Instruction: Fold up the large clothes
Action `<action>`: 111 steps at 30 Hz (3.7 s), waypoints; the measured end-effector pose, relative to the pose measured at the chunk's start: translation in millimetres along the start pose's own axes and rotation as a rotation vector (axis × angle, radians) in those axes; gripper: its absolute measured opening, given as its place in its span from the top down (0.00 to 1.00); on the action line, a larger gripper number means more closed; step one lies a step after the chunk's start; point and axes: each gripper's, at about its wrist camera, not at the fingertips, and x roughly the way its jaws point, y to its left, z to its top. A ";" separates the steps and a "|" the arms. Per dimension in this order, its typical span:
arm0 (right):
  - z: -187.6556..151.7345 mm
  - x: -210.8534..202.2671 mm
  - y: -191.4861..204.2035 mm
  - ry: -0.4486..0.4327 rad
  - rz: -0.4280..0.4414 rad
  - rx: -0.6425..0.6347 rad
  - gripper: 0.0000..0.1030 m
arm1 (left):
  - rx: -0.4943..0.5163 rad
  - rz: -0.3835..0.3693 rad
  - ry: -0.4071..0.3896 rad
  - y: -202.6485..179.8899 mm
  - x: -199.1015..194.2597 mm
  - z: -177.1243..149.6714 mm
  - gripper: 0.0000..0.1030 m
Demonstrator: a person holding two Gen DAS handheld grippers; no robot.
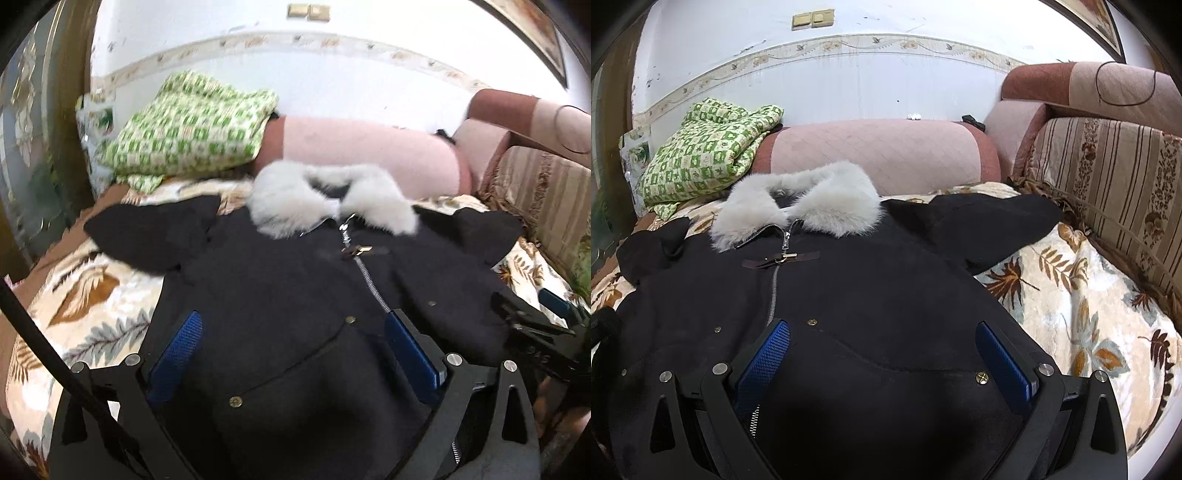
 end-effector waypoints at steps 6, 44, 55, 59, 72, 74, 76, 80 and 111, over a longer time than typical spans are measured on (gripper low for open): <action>0.0 -3.6 4.5 -0.015 0.004 -0.014 0.01 | 0.042 -0.027 -0.004 -11.4 -6.9 0.4 0.04; -12.8 -2.0 28.9 0.014 0.010 -0.108 0.01 | -0.068 0.105 0.177 28.9 27.8 -8.2 0.04; -12.7 -2.2 29.2 0.012 0.010 -0.109 0.01 | -0.065 0.109 0.172 26.7 26.2 -7.1 0.04; -12.0 -2.4 29.3 0.009 0.010 -0.109 0.01 | -0.068 0.110 0.170 26.3 24.6 -6.1 0.04; -11.9 -9.3 30.9 -0.008 0.010 -0.113 0.01 | -0.070 0.108 0.167 25.1 22.2 -3.1 0.04; -11.4 -10.3 30.9 -0.011 0.011 -0.112 0.01 | -0.071 0.108 0.165 24.0 21.7 -1.9 0.04; -11.3 -11.1 30.8 -0.013 0.013 -0.111 0.01 | -0.071 0.108 0.164 23.9 21.3 -1.1 0.04; -10.4 -14.5 29.9 -0.026 0.015 -0.104 0.01 | -0.073 0.107 0.160 24.7 19.0 1.0 0.04; 41.7 9.8 73.0 -0.070 0.142 -0.115 0.01 | -0.150 0.351 0.167 131.9 17.1 48.0 0.08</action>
